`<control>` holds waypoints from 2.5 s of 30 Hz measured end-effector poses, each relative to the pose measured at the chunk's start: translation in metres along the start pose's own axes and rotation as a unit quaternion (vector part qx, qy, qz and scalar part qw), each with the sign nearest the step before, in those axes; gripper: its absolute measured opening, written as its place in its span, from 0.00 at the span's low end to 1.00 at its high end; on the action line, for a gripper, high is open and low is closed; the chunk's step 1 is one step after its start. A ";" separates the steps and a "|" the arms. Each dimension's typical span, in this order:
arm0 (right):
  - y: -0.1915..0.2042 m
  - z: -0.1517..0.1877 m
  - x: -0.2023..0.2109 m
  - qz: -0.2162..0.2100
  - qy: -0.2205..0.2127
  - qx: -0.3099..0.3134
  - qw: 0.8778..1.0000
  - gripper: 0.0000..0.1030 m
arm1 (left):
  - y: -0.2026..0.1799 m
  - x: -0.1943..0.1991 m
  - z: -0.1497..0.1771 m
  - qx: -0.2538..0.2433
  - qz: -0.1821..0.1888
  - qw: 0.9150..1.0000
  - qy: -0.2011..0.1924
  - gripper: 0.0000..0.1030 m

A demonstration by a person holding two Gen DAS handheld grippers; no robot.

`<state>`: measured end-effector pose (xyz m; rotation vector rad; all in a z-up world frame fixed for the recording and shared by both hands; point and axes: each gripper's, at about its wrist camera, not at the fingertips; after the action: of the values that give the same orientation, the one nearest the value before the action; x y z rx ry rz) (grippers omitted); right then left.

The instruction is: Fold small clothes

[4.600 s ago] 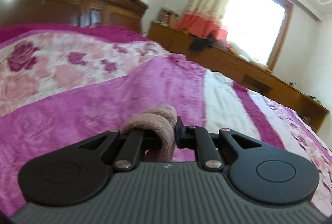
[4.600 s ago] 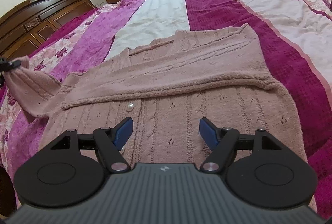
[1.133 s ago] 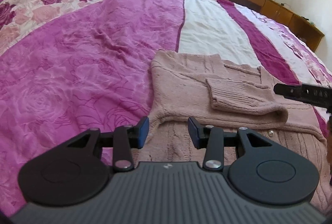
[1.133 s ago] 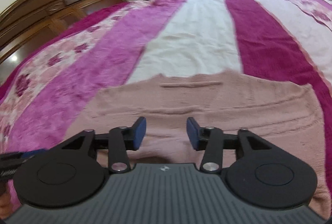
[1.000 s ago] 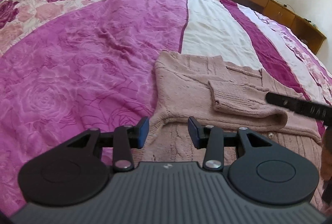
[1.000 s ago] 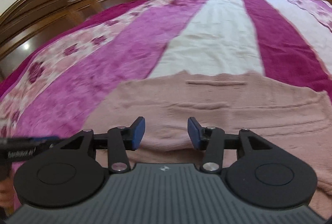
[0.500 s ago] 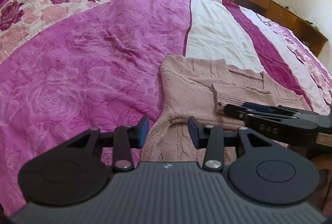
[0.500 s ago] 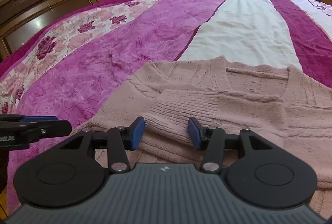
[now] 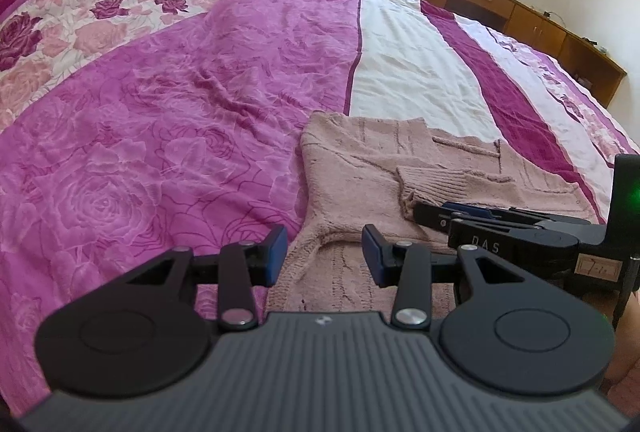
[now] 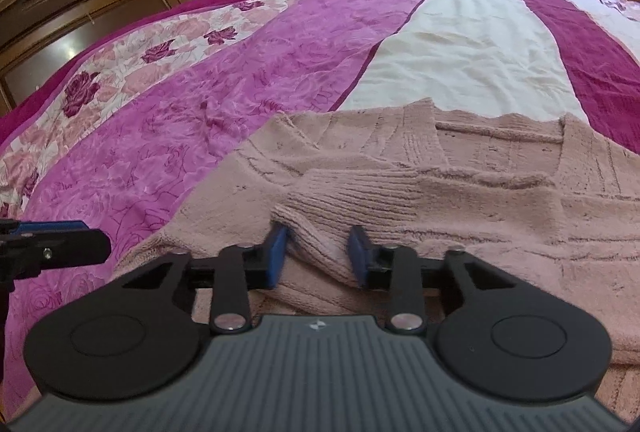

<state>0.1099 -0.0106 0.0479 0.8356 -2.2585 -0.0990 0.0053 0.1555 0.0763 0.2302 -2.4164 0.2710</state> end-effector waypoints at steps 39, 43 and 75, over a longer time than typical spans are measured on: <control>-0.129 -0.032 0.163 0.069 -0.176 -0.127 0.974 0.07 | -0.044 -0.005 -0.032 -0.033 0.010 0.998 -0.043 0.42; -0.146 -0.022 0.173 0.089 -0.175 -0.137 0.971 0.07 | -0.048 -0.013 -0.033 -0.037 0.006 0.998 -0.042 0.42; -0.213 0.077 0.210 0.126 -0.095 -0.208 0.965 0.42 | -0.066 -0.087 -0.035 -0.063 -0.022 0.998 -0.005 0.42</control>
<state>0.0616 -0.3157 0.0534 0.3244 -2.3803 -0.5337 0.1078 0.1086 0.0545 0.2272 -2.4256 0.0985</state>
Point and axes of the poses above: each gripper's, at about its wrist camera, not at the fingertips, and x roughly against the way its jaws point, y to its left, z to its underside, and after that the axes turned 5 degrees about -z, right-handed
